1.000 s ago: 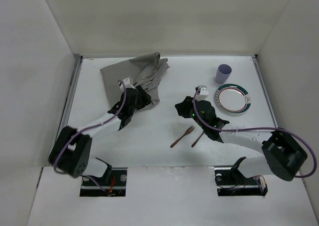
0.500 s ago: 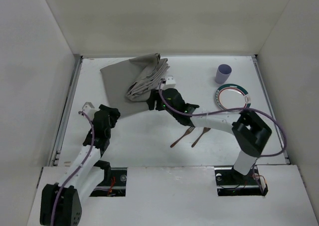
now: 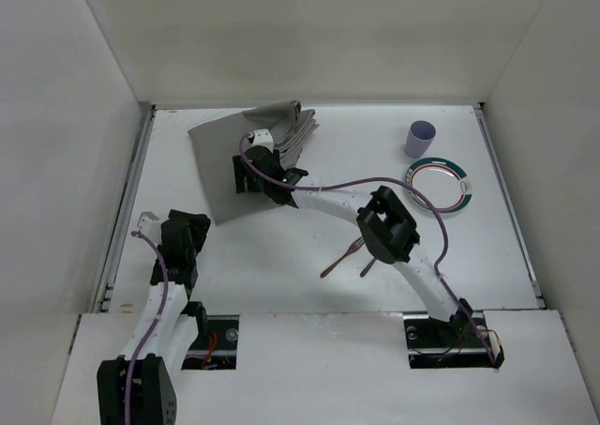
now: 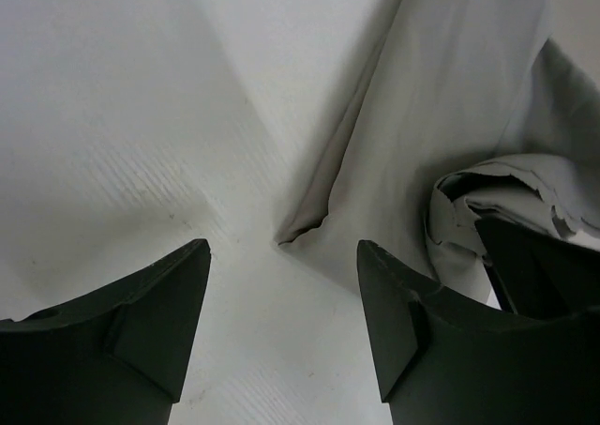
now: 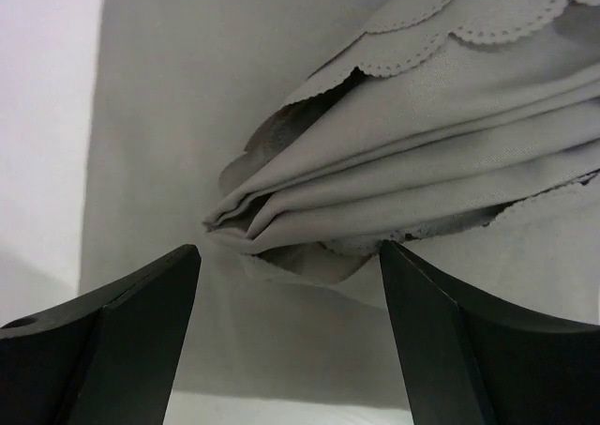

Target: Set the dinner table for one person

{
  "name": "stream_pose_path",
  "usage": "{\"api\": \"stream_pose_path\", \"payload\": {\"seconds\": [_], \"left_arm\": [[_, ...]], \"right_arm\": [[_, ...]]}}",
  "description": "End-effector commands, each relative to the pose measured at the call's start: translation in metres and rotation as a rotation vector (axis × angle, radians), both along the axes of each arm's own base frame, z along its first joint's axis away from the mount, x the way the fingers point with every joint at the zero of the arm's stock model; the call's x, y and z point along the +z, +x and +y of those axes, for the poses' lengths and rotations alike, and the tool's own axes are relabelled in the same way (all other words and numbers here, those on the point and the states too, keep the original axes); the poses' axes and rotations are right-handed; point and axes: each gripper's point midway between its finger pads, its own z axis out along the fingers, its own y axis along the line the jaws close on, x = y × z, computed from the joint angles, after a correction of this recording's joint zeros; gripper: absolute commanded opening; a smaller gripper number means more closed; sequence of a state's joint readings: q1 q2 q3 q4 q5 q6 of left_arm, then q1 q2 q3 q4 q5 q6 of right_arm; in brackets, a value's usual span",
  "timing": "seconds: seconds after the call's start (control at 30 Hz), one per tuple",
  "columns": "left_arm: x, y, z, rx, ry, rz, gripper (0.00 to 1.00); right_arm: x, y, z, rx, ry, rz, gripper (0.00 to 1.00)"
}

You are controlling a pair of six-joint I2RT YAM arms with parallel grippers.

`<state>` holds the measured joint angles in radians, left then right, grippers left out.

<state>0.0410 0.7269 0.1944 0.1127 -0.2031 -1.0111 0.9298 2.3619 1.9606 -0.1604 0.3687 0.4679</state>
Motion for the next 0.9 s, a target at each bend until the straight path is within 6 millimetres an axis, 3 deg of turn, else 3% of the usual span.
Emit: {"api": "stream_pose_path", "payload": {"seconds": [0.0,0.03,0.1,0.2,0.3,0.4,0.5,0.6,0.7,0.87], "left_arm": [[0.008,0.012,-0.020,-0.108,-0.039,-0.050,0.63],[0.008,0.015,-0.024,-0.138,-0.029,-0.049,0.64],[0.007,0.018,-0.030,-0.175,-0.025,-0.038,0.65],[-0.004,0.021,-0.035,-0.201,-0.023,0.006,0.66],[-0.011,0.026,-0.039,-0.210,-0.026,0.037,0.66],[-0.011,0.037,-0.052,-0.251,-0.007,0.024,0.65],[-0.018,0.044,-0.058,-0.254,0.033,0.046,0.61],[-0.029,0.051,-0.057,-0.235,0.070,0.090,0.38],[-0.038,0.052,-0.055,-0.219,0.069,0.116,0.14],[-0.030,0.048,-0.040,-0.167,0.085,0.084,0.07]], "right_arm": [[0.011,0.008,0.006,-0.021,-0.034,0.003,0.82],[0.007,0.009,0.008,-0.024,-0.043,0.013,0.77],[0.001,0.011,0.008,-0.043,-0.053,0.024,0.56],[0.014,0.013,0.001,-0.089,-0.040,-0.001,0.31],[0.044,0.011,-0.008,-0.105,-0.001,-0.056,0.24],[0.077,0.002,-0.020,-0.105,0.068,-0.101,0.24],[0.098,-0.009,-0.035,-0.105,0.110,-0.121,0.24],[0.109,-0.016,-0.071,-0.141,0.131,-0.130,0.25],[0.108,-0.022,-0.123,-0.209,0.156,-0.128,0.25],[0.070,-0.046,-0.224,-0.351,0.163,-0.073,0.24]]}}
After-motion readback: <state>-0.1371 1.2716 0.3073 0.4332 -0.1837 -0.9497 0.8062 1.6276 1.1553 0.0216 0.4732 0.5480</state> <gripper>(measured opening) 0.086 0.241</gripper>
